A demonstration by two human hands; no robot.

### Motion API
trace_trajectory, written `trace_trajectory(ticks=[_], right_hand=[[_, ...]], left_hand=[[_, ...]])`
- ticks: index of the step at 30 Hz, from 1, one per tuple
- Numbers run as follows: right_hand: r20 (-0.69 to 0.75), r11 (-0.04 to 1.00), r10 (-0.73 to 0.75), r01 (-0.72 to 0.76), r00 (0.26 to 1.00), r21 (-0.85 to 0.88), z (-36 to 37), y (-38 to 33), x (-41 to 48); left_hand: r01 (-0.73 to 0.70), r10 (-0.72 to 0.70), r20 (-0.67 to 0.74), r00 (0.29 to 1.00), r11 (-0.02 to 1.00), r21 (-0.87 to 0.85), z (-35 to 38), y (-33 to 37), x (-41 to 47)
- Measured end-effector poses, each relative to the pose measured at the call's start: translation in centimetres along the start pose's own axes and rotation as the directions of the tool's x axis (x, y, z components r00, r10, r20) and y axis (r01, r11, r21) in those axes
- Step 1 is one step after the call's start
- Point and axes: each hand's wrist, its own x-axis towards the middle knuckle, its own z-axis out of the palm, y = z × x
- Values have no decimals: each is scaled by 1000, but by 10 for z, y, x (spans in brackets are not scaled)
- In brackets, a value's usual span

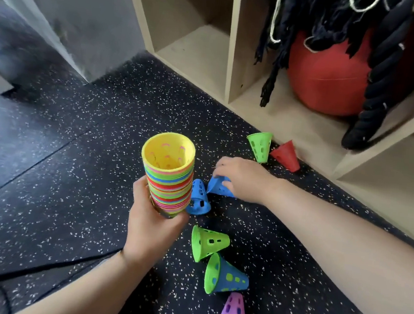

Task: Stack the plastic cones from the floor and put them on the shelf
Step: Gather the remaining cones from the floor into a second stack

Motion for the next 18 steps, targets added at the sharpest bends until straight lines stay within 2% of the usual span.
trace_trajectory(ticks=[4, 6, 7, 9, 11, 12, 13, 14, 15, 17, 18], right_hand=[[-187, 993, 86, -69, 979, 95, 1, 14, -16], [-397, 985, 119, -58, 910, 163, -12, 14, -31], [-549, 982, 132, -33, 825, 187, -24, 9, -38], [-793, 977, 160, 22, 588, 213, -60, -8, -52], [-921, 981, 120, 101, 371, 169, -100, -32, -65], [-953, 982, 80, 139, 293, 125, -118, -43, -69], [-967, 981, 31, 177, 253, 78, -130, -54, -69], [-966, 977, -28, 212, 258, 28, -137, -63, -67], [-948, 970, -103, 240, 302, -29, -139, -71, -62], [-870, 947, -220, 310, 442, -82, -131, -83, -55], [-845, 937, -220, 345, 487, -45, -126, -85, -53]], left_hand=[[10, -9, 10, 1000, 1000, -17, 2, 1, 5], [28, -27, 25, 999, 999, -17, 4, 1, 6], [36, -35, 38, 999, 999, -16, 4, 1, 7], [45, -44, 49, 998, 999, -10, 5, 2, 7], [49, -49, 50, 998, 999, 1, 6, 4, 6], [52, -52, 53, 997, 999, 3, 7, 7, 5], [54, -54, 54, 997, 999, 0, 7, 8, 4], [56, -55, 53, 997, 998, -6, 7, 10, 4], [57, -56, 50, 997, 998, -11, 7, 12, 4], [50, -49, 39, 998, 998, -27, 7, 16, 5], [42, -41, 31, 999, 998, -36, 7, 19, 6]])
